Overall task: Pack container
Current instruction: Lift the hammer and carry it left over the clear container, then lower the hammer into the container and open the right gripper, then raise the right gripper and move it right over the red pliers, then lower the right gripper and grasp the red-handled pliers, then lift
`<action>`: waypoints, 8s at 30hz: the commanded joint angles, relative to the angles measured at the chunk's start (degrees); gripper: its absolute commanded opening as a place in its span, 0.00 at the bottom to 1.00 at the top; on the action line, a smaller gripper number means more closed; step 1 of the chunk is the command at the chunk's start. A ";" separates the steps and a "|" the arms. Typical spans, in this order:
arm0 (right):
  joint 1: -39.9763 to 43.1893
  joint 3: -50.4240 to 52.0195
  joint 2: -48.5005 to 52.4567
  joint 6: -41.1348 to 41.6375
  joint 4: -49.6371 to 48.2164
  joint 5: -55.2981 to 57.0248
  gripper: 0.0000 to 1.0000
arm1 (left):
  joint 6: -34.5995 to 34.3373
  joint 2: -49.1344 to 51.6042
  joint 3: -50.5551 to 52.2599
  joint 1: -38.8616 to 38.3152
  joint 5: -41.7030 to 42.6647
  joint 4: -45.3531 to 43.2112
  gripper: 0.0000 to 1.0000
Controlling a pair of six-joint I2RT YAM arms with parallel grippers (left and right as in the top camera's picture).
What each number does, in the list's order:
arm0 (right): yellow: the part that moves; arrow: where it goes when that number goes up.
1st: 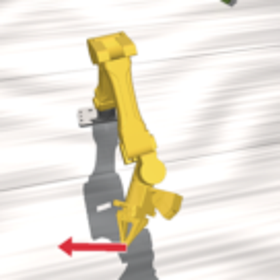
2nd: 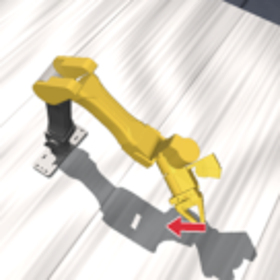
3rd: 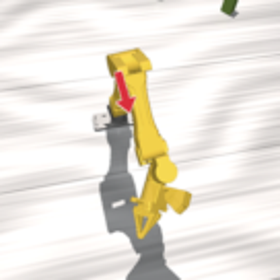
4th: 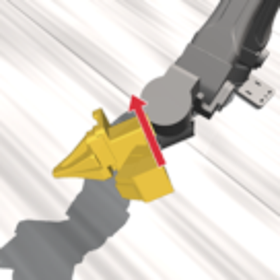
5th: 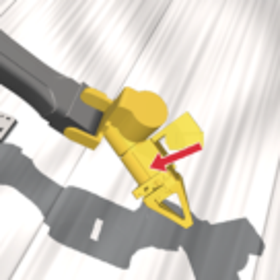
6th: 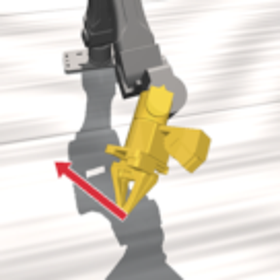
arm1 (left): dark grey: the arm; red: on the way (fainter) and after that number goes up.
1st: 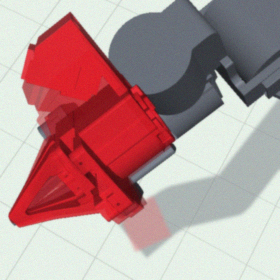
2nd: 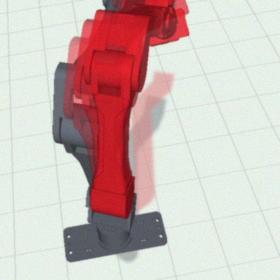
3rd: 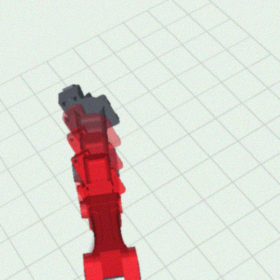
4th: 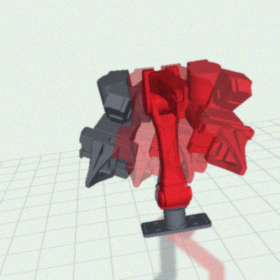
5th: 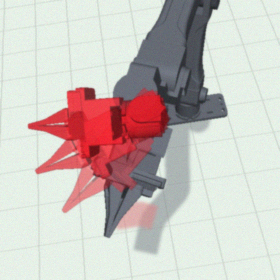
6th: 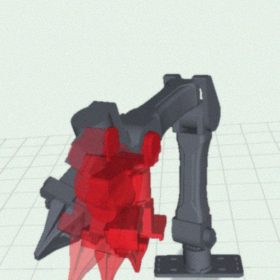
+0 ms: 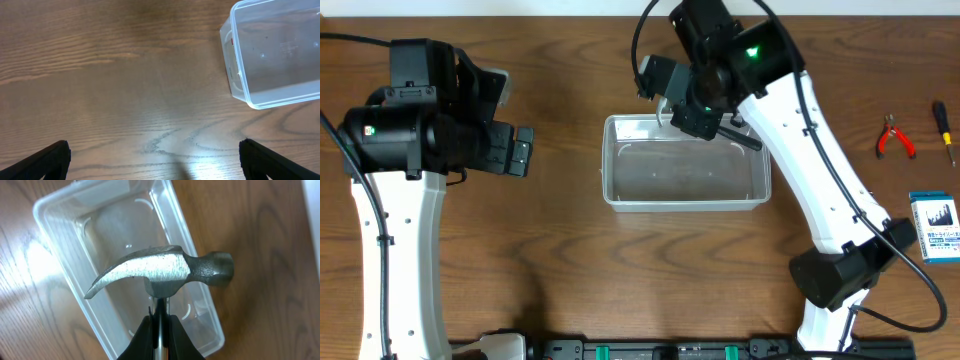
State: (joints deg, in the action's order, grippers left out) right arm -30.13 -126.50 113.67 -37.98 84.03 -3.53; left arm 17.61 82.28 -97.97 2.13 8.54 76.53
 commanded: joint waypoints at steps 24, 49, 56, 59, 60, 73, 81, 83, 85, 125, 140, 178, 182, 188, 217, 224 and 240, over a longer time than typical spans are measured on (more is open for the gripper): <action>-0.22 22.95 -0.09 -3.04 -17.75 -5.77 0.01 | -0.74 -0.31 -0.35 -0.22 -0.68 0.09 0.98; 0.15 27.85 9.77 -2.78 -21.90 -5.77 0.01 | -0.74 -0.31 -0.35 -0.22 -0.68 0.13 0.98; 0.15 27.85 11.15 -2.32 -21.94 -5.79 0.02 | -0.74 -0.31 -0.35 -0.22 -0.68 0.13 0.99; 0.15 27.85 11.19 -1.88 -21.97 -5.84 0.02 | -0.74 -0.31 -0.35 -0.22 -0.68 0.13 0.98; 0.15 27.85 11.19 -1.90 -21.99 -5.81 0.04 | -0.74 -0.31 -0.35 -0.22 -0.68 0.15 0.98; 0.15 27.85 12.98 -1.05 -22.99 -5.75 0.05 | -0.74 -0.31 -0.35 -0.22 -0.68 0.17 0.98; 0.15 27.85 13.00 -1.03 -23.04 -5.75 0.13 | -0.74 -0.31 -0.35 -0.22 -0.68 0.15 0.98; 0.15 27.85 12.98 -1.03 -23.12 -5.70 0.15 | -0.74 -0.31 -0.35 -0.22 -0.68 0.15 0.98; 0.15 27.85 13.00 -1.03 -23.23 -5.70 0.17 | -0.74 -0.31 -0.35 -0.22 -0.68 0.17 0.98; 14.43 -20.44 -6.10 34.29 13.31 12.15 0.99 | -0.76 -0.31 -0.35 -0.22 -0.66 0.11 0.98; 38.29 11.10 -24.50 34.12 5.07 6.60 0.99 | -0.76 -0.31 -0.35 -0.22 -0.66 0.09 0.98; 50.88 11.87 8.02 53.83 -19.21 9.22 0.99 | -0.76 -0.31 -0.35 -0.24 -0.63 3.04 0.98; 52.30 11.87 10.47 52.22 -17.75 4.98 0.99 | -0.79 -0.31 -0.35 -0.24 -0.63 2.71 0.98; 54.62 11.87 12.96 49.96 -17.70 2.62 0.99 | -0.79 -0.31 -0.35 -0.24 -0.63 2.73 0.98; 54.05 11.85 20.28 41.44 -22.73 4.37 0.99 | -0.74 -0.31 -0.35 -0.22 -0.66 2.08 0.98; 54.05 11.85 20.98 39.28 -22.97 3.67 0.99 | -0.74 -0.31 -0.35 -0.22 -0.66 2.03 0.98; 54.12 11.87 22.27 39.17 -23.21 3.61 0.99 | -0.76 -0.31 -0.35 -0.24 -0.66 2.05 0.98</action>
State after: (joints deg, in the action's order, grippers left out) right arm 24.38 -114.24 134.65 2.26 60.62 -0.01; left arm 17.61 82.28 -97.97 2.13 8.54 78.59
